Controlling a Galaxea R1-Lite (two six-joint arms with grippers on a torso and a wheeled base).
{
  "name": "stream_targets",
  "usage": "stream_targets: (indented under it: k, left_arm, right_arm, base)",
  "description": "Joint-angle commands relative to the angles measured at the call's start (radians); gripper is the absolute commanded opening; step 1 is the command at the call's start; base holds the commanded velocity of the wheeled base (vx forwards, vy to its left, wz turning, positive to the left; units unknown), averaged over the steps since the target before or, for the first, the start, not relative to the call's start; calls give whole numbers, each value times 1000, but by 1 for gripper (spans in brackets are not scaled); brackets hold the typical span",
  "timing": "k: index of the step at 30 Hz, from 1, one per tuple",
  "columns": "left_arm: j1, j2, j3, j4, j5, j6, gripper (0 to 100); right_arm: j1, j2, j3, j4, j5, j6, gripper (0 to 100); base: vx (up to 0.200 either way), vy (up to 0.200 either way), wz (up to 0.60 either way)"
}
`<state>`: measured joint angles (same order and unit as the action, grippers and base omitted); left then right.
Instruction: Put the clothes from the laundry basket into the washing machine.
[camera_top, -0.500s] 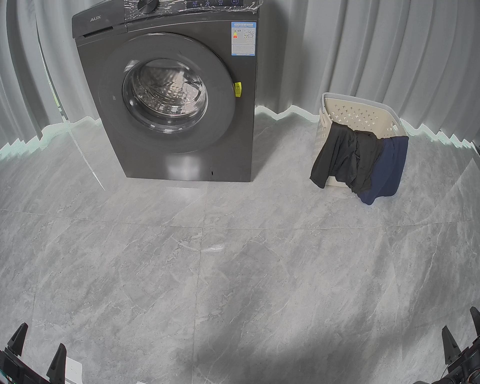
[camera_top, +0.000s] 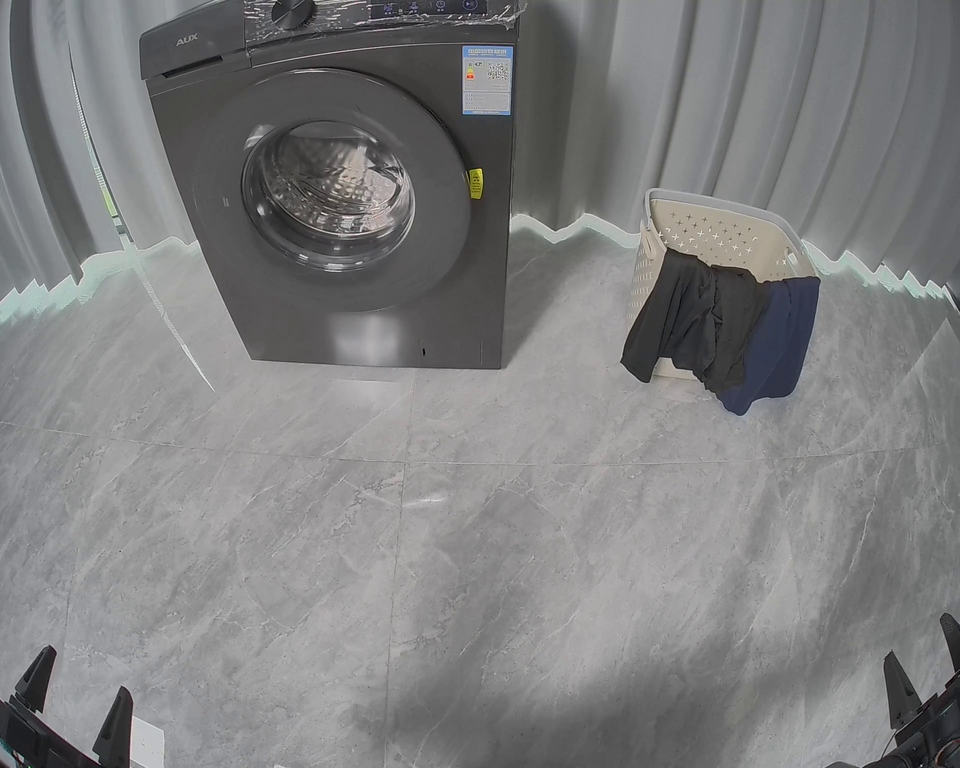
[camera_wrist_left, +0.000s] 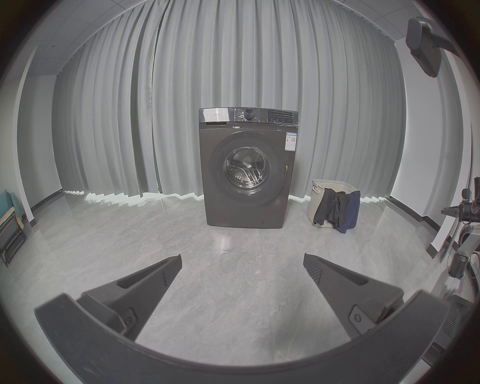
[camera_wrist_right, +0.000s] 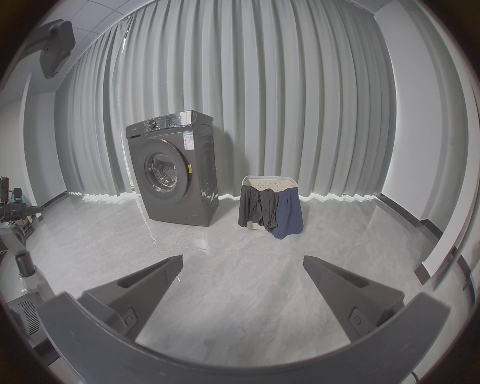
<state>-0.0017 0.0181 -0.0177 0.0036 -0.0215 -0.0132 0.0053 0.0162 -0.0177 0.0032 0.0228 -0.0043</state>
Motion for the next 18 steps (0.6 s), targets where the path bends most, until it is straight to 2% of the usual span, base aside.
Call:
stream_targets:
  k: [1,17,18]
  left_arm:
    - [0,-18,15,-1,0,-1,100]
    - [0,-18,16,1,2,-2,100]
    - [0,-18,15,-1,2,-2,100]
  right_arm:
    - [1,-16,16,0,0,0,100]
    - [1,-16,16,0,0,0,100]
    - [1,-16,16,0,0,0,100]
  base:
    - [200,0,0]
    - [200,0,0]
    - [0,0,0]
